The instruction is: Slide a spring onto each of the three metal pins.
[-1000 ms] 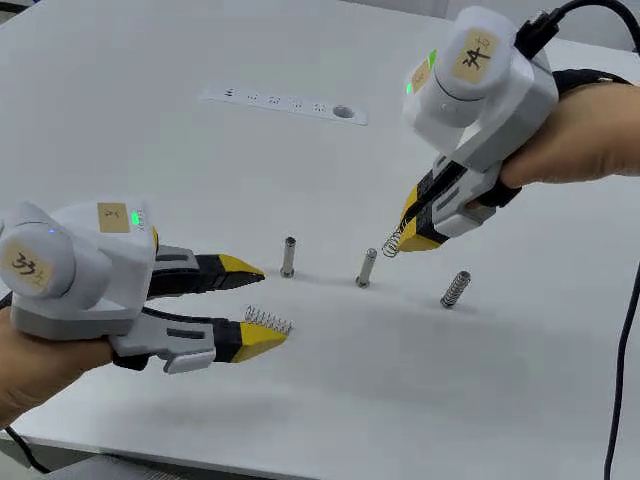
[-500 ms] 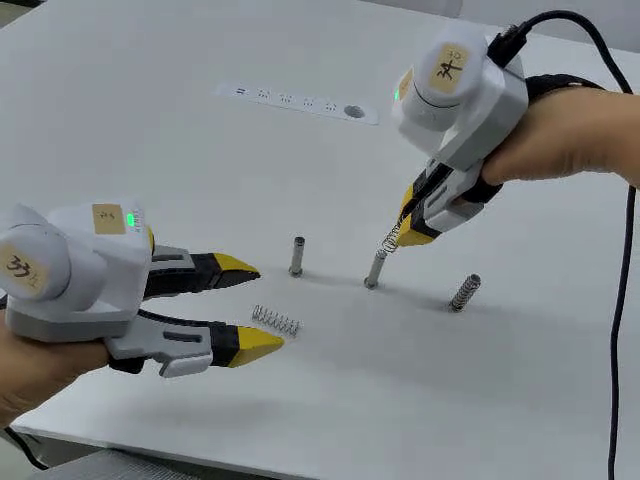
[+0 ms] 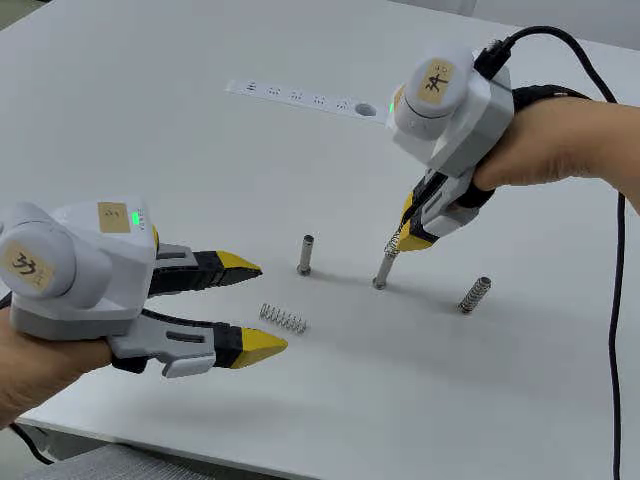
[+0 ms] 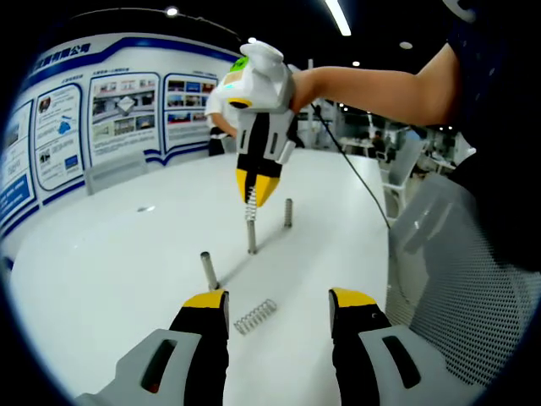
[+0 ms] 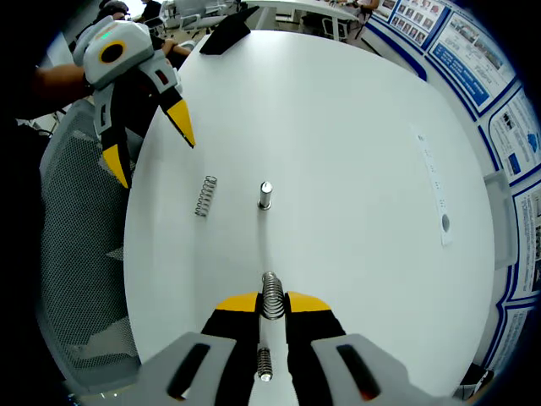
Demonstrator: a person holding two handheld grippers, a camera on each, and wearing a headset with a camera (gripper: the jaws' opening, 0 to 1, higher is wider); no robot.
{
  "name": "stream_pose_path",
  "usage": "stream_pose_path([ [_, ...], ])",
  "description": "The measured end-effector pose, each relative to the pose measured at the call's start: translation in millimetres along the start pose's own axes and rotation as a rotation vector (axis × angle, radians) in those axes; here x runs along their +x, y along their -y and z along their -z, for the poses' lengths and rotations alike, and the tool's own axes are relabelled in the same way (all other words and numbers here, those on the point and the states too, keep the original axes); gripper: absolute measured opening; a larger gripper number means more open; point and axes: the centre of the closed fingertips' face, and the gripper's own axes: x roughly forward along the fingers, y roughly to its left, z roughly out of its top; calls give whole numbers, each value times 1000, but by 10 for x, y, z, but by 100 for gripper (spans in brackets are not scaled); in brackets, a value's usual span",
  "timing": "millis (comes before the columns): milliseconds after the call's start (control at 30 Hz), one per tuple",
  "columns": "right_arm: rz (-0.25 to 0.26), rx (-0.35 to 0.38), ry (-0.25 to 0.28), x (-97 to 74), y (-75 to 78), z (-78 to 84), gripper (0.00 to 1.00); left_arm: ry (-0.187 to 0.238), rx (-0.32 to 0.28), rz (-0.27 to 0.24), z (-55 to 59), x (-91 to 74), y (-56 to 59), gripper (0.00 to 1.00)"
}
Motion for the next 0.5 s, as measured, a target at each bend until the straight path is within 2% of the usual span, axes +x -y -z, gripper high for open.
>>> stream_pose_path([
  [267, -13, 6, -15, 70, 3, 23, 12, -2, -4, -1, 19, -5, -7, 48],
  [500, -30, 23, -33, 211, -36, 66, 12, -4, -5, 1, 30, 2, -12, 48],
])
